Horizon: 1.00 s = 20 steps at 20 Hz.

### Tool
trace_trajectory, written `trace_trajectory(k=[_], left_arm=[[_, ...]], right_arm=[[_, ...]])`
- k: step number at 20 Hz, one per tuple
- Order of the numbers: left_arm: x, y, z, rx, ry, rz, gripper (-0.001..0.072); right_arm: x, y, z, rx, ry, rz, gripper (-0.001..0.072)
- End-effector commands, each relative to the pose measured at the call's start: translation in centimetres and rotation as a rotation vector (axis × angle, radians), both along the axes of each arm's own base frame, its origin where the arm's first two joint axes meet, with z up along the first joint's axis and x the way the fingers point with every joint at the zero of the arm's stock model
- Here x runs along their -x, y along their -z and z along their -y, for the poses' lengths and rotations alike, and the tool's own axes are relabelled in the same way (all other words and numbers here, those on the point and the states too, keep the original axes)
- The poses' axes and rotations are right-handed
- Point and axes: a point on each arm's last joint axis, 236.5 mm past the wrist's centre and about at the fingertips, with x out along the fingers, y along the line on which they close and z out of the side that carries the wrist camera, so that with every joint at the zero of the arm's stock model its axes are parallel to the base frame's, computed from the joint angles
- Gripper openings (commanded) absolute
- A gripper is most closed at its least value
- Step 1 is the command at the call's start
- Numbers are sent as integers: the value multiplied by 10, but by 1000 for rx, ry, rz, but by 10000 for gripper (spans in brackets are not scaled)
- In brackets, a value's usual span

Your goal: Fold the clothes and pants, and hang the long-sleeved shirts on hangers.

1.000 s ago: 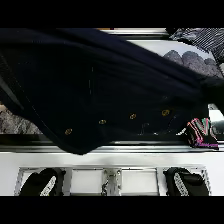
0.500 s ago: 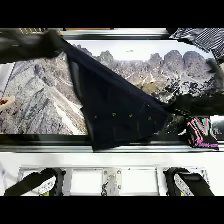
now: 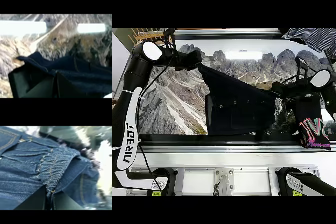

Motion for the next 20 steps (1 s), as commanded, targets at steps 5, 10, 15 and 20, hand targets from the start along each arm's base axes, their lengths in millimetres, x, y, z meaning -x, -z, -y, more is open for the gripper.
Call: trace_trajectory(k=[5,10,15,20], left_arm=[[127,89,13,-146,135,-223,8],[219,202,20,-211,172,-407,8],[259,262,28,-276,213,-512,8],[252,257,39,-275,229,-506,12]], right_arm=[[66,65,42,223,-81,-197,31],[93,124,43,221,-74,-259,31],[122,160,42,216,-73,-322,35],[125,165,37,190,-65,-328,254]])
